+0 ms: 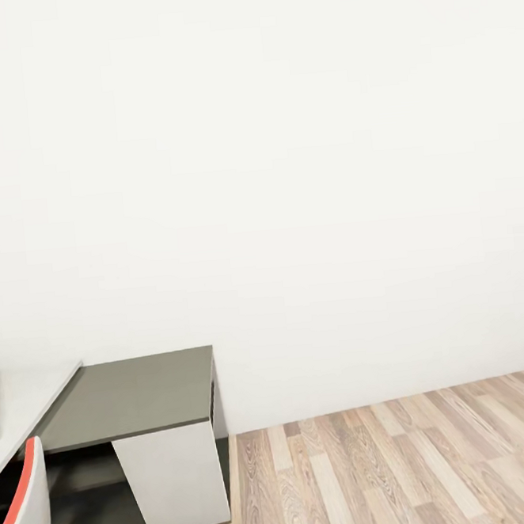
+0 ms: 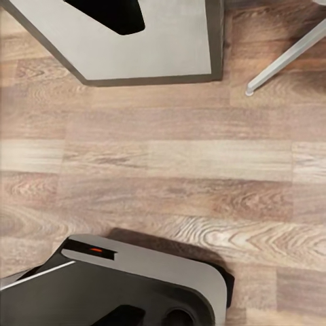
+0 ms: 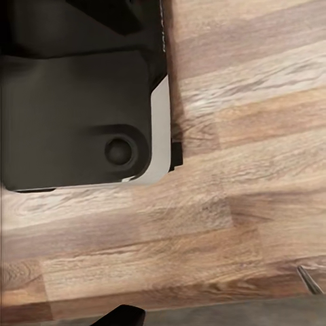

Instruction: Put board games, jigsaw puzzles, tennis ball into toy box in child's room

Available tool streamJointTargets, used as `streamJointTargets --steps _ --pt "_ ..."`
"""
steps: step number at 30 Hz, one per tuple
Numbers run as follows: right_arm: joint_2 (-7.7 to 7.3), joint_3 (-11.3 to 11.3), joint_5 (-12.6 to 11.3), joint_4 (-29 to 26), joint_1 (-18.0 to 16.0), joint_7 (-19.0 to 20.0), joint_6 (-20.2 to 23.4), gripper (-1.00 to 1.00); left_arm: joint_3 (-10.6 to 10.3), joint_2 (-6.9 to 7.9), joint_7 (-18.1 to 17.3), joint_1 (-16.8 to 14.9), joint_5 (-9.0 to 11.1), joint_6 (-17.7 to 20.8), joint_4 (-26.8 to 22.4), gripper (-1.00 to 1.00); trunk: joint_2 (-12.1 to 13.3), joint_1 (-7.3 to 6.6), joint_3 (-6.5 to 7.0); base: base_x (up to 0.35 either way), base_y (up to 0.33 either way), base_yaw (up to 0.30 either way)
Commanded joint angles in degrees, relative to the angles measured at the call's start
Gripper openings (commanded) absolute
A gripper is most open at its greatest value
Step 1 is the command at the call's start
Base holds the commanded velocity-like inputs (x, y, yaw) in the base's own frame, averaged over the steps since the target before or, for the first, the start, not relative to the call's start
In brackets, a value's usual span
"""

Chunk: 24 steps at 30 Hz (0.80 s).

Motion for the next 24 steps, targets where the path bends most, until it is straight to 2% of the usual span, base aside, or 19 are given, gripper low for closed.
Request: streamJointTargets --steps 1,24 --pt "-0.01 -0.49 0.6 0.07 -0.01 -0.21 -0.02 1.0 -0.48 -0.08 -0.08 -0.04 0.44 -0.25 0.16 1.0 -0.05 0.02 -0.12 0.0 0.0 0.0" --pt "-0.12 -0.48 0.61 0.11 0.02 -0.32 1.07 1.0 -0.48 -1.04 -0.04 0.07 0.34 0.0 0.16 1.0 -0.05 0.02 -2.3 0.0 0.0 0.0"
